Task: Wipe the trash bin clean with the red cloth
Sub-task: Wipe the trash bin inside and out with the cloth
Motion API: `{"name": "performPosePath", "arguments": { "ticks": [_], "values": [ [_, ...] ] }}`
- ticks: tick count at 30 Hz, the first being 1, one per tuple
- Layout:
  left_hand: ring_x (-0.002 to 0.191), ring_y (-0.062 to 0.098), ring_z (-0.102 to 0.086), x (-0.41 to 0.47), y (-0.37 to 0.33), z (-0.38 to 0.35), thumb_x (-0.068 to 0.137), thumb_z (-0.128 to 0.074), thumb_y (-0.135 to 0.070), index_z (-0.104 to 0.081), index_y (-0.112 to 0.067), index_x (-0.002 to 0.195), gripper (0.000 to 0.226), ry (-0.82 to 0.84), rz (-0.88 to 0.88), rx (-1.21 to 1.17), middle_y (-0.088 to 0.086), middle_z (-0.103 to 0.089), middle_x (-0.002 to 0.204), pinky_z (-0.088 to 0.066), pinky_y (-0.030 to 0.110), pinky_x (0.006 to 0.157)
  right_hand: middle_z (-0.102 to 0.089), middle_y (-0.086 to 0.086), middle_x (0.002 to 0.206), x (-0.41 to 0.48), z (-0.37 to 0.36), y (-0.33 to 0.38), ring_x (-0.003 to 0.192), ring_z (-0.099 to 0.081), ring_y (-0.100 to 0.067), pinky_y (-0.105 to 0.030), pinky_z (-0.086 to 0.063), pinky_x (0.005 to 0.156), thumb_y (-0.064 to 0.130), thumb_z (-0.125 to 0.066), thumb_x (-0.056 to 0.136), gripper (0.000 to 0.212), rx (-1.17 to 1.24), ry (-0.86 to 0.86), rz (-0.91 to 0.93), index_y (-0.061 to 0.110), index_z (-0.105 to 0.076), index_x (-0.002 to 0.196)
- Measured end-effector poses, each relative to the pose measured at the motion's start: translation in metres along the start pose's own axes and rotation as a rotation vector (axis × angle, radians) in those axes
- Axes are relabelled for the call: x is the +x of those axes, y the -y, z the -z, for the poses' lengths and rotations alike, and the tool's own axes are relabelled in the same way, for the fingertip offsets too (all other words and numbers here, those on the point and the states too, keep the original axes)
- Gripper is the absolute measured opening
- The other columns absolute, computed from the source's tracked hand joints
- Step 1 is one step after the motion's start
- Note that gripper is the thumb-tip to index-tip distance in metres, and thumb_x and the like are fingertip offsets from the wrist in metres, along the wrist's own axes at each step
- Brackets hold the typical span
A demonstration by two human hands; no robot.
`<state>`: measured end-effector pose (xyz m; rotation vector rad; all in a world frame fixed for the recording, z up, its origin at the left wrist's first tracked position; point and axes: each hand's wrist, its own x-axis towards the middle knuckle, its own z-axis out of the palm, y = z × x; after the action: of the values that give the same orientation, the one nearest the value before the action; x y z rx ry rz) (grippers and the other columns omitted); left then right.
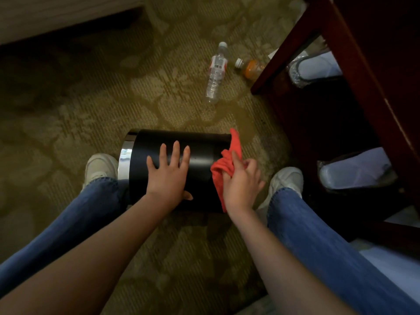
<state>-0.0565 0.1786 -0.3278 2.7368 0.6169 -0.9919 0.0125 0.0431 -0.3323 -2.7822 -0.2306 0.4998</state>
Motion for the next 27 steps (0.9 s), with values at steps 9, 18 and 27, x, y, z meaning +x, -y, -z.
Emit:
{"name": "performPosePath", "arguments": {
  "ticks": [9, 18, 27],
  "values": [
    [0.143, 0.04, 0.014, 0.0, 0.001, -0.001, 0.076, -0.065, -0.058, 0.021, -0.016, 0.146, 0.119, -0.003, -0.014, 0.019, 0.013, 0.021, 0.156, -0.009, 0.062, 0.112, -0.047, -0.008, 0.128, 0.084, -0.004, 0.033, 0.124, -0.039, -0.027, -0.044, -0.027, 0.1, 0.038, -0.054, 0.092, 0.038, -0.056, 0.119, -0.149, 0.024, -0.055, 0.127],
    [0.143, 0.04, 0.014, -0.004, -0.002, -0.003, 0.076, -0.065, -0.058, 0.022, -0.016, 0.146, 0.119, -0.004, -0.005, 0.032, 0.013, 0.021, 0.156, -0.011, 0.061, 0.113, -0.042, 0.001, 0.122, -0.019, -0.008, -0.018, 0.12, -0.038, -0.019, -0.038, -0.024, 0.097, 0.029, -0.059, 0.088, 0.067, 0.037, 0.033, 0.028, 0.042, -0.025, 0.145],
    [0.143, 0.042, 0.012, -0.005, -0.003, -0.009, 0.075, -0.064, -0.06, 0.022, -0.012, 0.146, 0.121, -0.011, -0.012, 0.057, 0.016, 0.021, 0.155, -0.012, 0.062, 0.111, -0.061, -0.011, 0.118, 0.088, -0.008, 0.023, 0.115, -0.053, -0.031, -0.043, -0.039, 0.097, 0.041, -0.057, 0.088, 0.039, 0.074, 0.128, -0.192, 0.02, -0.06, 0.121]
  ]
}}
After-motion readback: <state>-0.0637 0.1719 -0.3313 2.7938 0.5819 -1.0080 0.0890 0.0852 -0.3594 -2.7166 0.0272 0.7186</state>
